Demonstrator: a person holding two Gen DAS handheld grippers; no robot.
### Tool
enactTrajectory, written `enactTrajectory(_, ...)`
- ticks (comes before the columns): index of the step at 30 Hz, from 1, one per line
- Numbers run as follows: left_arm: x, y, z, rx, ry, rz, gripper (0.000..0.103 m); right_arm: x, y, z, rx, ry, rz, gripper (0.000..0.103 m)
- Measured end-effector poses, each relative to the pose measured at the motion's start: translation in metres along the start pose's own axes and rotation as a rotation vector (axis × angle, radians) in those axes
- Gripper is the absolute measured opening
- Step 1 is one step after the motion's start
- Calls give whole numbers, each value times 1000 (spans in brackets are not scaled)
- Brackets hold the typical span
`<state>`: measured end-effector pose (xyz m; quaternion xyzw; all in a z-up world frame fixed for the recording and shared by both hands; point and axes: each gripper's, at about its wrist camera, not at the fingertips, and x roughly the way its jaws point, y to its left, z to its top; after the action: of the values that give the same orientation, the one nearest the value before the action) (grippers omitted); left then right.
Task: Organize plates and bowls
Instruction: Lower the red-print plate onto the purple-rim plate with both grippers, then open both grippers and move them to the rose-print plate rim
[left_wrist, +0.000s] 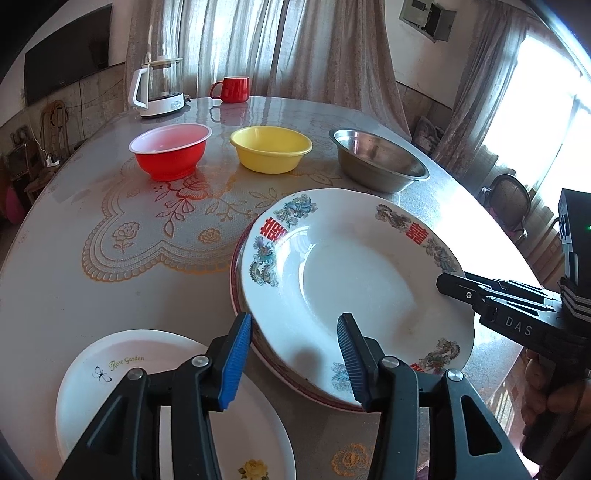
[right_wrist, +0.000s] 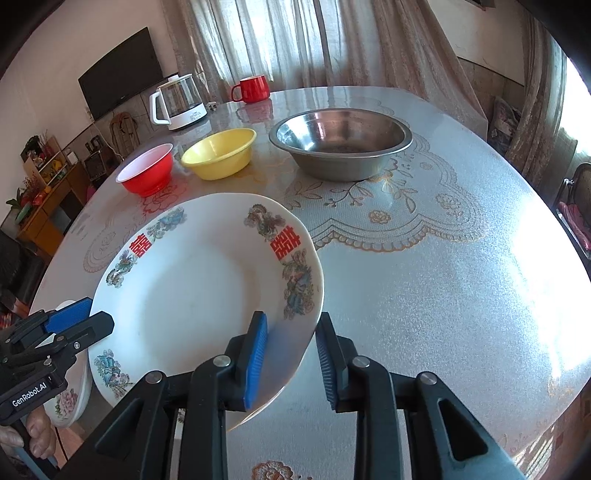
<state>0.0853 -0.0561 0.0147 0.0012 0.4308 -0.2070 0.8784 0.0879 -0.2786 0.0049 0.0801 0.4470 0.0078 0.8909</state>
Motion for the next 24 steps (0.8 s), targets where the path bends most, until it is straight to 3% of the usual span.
enactTrajectory(4,-3,-1,0,0,-5,20,49,-2,-1,-1,18,1,5,28)
enactTrajectory(12,-9,5,-1,-18,-15,63,53,-24,-3,4,36,-106,17,32)
enactTrajectory(17,-13,9,-3,-29,-29,71,61,-27,4,5,25,-115,48,35)
enactTrajectory(24,-23,15,-4,-29,-76,108,62,-44,18,4,-33,-164,183,35)
